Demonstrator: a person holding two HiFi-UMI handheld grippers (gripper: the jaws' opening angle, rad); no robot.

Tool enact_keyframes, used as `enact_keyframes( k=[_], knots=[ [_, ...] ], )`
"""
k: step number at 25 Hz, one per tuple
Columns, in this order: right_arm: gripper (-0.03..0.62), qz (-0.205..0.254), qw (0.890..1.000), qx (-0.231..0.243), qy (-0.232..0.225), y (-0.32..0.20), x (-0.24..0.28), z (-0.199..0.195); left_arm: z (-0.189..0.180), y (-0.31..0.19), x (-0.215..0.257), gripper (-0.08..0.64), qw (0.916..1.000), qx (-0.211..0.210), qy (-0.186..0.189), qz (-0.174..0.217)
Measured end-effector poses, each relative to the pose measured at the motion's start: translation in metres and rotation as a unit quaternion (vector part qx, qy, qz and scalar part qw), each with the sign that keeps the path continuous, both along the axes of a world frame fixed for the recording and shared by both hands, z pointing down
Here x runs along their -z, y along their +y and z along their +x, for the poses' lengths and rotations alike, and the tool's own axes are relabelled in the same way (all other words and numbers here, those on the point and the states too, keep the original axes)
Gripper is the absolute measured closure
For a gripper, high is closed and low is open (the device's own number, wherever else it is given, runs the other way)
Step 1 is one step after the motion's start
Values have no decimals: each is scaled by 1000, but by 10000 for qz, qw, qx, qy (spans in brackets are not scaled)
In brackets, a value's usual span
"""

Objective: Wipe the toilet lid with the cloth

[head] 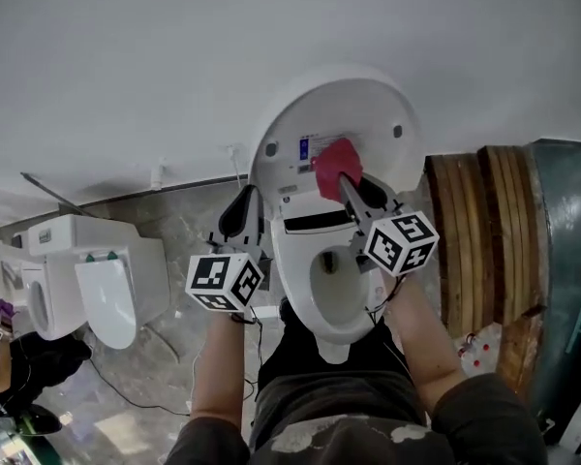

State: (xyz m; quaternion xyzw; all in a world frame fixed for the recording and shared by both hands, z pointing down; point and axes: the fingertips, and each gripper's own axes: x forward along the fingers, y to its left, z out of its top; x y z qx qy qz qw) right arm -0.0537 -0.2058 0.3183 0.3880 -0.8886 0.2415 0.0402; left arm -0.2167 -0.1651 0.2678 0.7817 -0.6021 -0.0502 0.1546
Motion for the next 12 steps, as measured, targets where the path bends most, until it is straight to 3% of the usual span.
enact_keyframes(
  k=[6,12],
  knots=[
    [543,162,9998,-42,114,-2,26,-11,-15,-17,4,548,9988,-339,-352,12],
    [543,150,9992,-264,260,4,26,-22,-9,-40,-11,437,9932,-1072,-446,-101]
  ],
)
